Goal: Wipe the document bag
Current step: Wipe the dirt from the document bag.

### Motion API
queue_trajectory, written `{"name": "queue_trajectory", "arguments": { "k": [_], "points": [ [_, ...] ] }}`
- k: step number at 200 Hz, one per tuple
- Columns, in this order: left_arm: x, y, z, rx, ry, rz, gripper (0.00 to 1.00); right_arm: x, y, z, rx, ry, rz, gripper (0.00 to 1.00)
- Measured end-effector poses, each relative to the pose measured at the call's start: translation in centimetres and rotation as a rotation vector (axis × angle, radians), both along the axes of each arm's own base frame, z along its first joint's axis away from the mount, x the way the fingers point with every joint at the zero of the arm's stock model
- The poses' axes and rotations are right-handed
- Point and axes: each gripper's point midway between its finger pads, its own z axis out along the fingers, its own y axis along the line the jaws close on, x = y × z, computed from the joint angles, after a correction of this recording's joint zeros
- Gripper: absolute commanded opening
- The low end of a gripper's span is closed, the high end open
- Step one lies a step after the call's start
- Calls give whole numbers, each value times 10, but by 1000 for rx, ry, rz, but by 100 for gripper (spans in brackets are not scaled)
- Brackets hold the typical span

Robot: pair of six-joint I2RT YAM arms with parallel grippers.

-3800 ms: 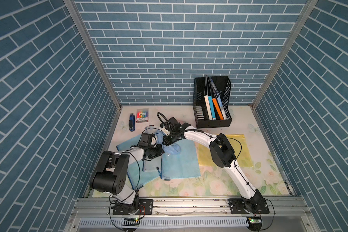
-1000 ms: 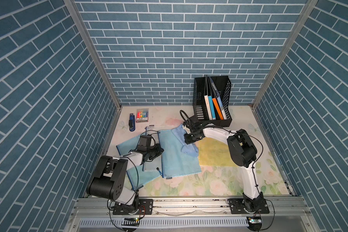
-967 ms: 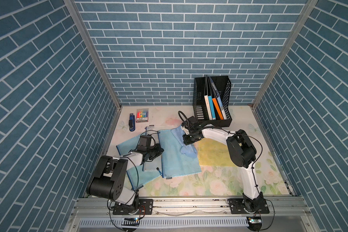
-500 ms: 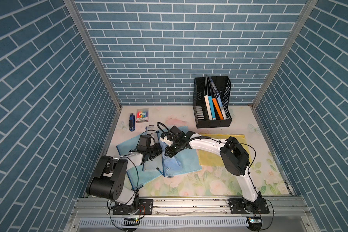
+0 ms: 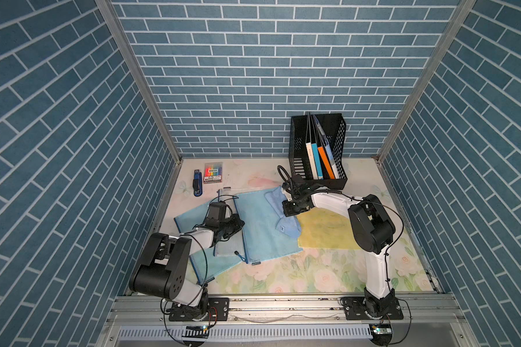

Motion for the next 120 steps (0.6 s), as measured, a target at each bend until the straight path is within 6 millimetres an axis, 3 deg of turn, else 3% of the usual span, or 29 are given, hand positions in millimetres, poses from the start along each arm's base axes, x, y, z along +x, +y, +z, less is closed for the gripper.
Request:
{"name": "queue_trajectory", "arguments": {
  "k": [17,33,54,75,98,120],
  "points": [
    [2,0,1,-5,-5,8,0,-16,21,2,7,1,57,8],
    [4,0,3,-8,-16,16,0,-38,58,7,38,-2,146,8],
    [7,0,4,-17,-21,29,0,-80,114,18,109,0,308,8],
    [9,1,5,-26,-20,45,0,-122,151,29,173,10,450,8],
    [11,6,3,-24,-10,69,0,-132,157,32,197,15,488,8],
    [16,6,7,-20,-23,71,0,-110,136,18,166,29,430,9]
  ]
}}
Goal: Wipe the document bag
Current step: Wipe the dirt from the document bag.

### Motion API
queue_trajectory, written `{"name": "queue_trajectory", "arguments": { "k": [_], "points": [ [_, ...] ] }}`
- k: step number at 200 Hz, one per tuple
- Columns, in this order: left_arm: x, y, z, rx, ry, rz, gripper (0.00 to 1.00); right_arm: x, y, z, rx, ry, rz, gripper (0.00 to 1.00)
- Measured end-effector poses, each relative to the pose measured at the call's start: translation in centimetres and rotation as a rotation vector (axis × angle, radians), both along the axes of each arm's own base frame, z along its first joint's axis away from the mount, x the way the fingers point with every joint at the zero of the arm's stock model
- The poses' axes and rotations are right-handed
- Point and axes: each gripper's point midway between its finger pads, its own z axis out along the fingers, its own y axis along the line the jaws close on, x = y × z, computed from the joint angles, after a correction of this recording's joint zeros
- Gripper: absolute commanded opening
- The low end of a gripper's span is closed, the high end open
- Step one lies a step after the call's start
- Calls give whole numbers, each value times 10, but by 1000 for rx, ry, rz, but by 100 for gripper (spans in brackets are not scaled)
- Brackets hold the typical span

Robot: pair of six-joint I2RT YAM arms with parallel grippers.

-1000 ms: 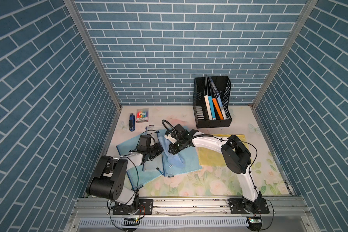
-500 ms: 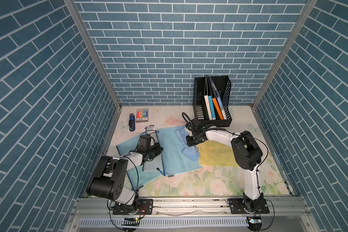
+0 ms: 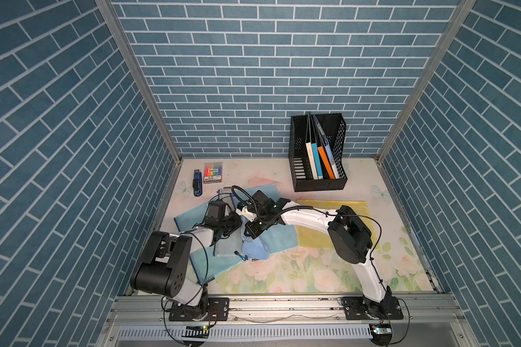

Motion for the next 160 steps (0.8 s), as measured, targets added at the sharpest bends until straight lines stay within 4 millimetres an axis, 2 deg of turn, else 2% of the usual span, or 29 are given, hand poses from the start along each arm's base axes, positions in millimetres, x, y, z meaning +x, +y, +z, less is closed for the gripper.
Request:
{"name": "queue_trajectory", "arguments": {
  "k": [11,25,62,80,99,114,127,160],
  "points": [
    [2,0,3,0,-8,-1,0,17,-19,-12,-30,15,-55,9],
    [4,2,4,0,-13,3,0,42,-54,-27,-72,46,-154,9],
    [8,10,4,5,-15,18,0,108,-126,-16,-119,-15,-364,8],
    [12,13,6,10,-23,25,0,122,-141,-13,-139,-45,-408,8],
    [15,14,5,10,-22,27,0,116,-135,-14,-142,-50,-392,8],
    [16,14,3,10,-17,28,0,103,-120,-13,-138,-54,-350,8],
    [16,14,2,10,-14,29,0,84,-101,-12,-131,-58,-296,8],
    [18,13,0,6,-16,30,0,28,-38,0,-51,-52,-100,8]
  ]
}}
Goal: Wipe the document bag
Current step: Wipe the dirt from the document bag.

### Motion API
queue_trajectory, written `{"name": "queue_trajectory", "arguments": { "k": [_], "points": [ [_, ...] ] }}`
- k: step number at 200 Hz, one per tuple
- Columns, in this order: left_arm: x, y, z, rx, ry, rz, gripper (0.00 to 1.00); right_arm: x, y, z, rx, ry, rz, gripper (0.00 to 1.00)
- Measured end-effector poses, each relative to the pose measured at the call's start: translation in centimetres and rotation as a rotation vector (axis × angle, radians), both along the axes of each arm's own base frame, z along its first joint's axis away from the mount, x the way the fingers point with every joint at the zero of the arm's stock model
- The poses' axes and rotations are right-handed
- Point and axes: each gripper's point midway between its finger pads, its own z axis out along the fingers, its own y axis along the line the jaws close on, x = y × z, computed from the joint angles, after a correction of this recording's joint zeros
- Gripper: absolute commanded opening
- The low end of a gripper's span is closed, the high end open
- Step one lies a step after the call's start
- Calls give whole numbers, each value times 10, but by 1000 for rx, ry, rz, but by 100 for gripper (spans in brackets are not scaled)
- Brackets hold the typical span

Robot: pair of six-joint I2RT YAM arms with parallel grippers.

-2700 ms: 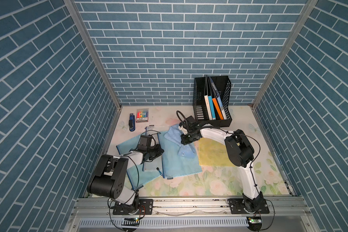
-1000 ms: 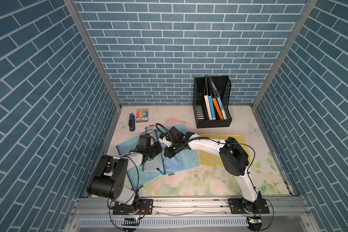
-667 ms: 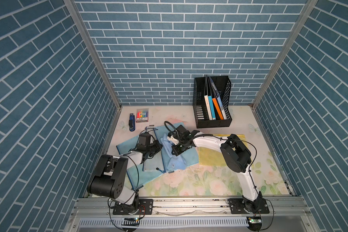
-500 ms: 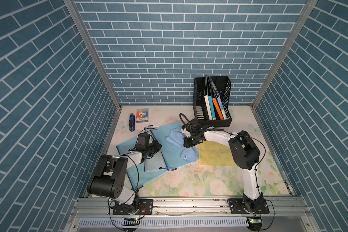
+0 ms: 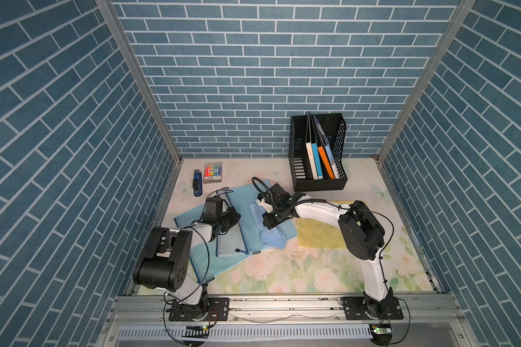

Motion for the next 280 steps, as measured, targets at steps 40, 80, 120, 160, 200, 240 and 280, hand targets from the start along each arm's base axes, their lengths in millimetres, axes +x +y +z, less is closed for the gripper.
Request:
{"name": "queue_trajectory", "arguments": {
  "k": [40,80,120,160,200,240,280],
  "points": [
    [1,-1,-4,-10,9,-1,0,-59,50,8,94,42,193,8],
    [1,-2,-4,-11,6,-5,0,-45,38,-3,78,44,157,8],
    [0,-3,-5,-6,6,-17,0,-6,-31,-26,-8,45,-9,8],
    [-1,-2,-5,2,5,-24,0,49,-106,-16,-104,-41,-222,8],
    [-1,-2,-5,3,5,-25,0,45,-109,-18,-141,-62,-234,8],
    [-1,-2,-5,1,6,-23,0,-8,-48,-19,-82,-41,-48,8],
    [-1,-2,-5,-1,8,-21,0,-65,24,1,56,-28,183,8]
  ]
}}
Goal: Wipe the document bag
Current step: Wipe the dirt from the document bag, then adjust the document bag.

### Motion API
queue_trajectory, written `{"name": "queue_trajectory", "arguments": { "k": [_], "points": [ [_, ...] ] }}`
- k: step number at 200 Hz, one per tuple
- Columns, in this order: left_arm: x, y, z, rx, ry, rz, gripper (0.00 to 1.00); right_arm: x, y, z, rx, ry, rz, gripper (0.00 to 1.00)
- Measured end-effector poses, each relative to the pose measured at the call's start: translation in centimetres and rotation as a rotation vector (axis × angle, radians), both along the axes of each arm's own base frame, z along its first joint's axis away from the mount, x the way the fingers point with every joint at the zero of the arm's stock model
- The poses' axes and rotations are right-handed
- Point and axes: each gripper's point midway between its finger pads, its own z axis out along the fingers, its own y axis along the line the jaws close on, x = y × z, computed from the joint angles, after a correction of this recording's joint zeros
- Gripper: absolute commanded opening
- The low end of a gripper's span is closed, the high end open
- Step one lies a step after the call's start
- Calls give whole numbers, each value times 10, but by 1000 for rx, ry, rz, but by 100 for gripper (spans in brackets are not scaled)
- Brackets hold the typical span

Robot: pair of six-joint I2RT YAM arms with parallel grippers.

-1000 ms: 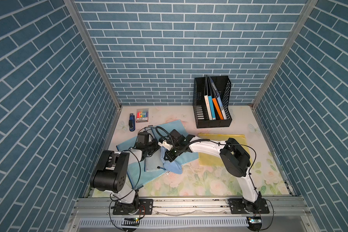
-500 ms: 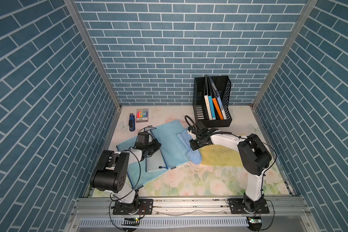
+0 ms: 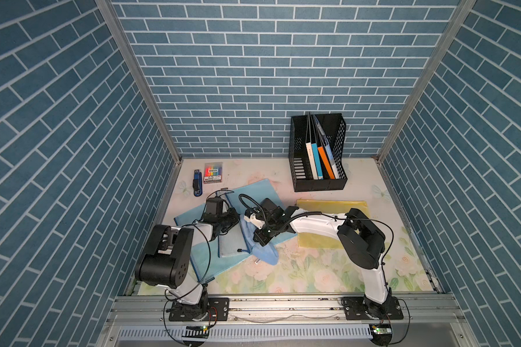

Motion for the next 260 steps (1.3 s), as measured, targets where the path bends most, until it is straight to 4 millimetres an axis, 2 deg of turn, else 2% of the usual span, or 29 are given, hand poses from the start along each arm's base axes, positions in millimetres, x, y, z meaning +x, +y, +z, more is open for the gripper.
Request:
{"name": "queue_trajectory", "arguments": {
  "k": [20,41,68,113,137,154,187,216,241,260],
  "points": [
    [0,0,0,-1,0,-2,0,-4,6,5,18,2,20,8],
    [0,-1,0,1,-3,-8,0,2,-6,-4,-7,3,-6,8],
    [-1,-1,0,2,-5,-16,0,9,-54,-30,-75,30,-84,8],
    [-1,-2,1,1,-7,-24,0,40,-113,-22,-128,-40,-245,8],
    [-2,0,4,1,-10,-25,0,46,-147,-29,-178,-53,-337,8],
    [-3,1,9,1,-20,-32,0,52,-162,-30,-194,-58,-392,8],
    [-6,4,23,16,-43,-44,0,63,-167,-24,-194,-75,-442,9],
    [-9,7,44,40,-81,-55,0,82,-154,0,-144,-107,-475,9],
    [-11,13,70,77,-121,-60,0,97,-140,24,-82,-125,-505,9],
    [-12,17,98,111,-164,-60,0,104,-131,40,-33,-120,-523,9]
  ]
}}
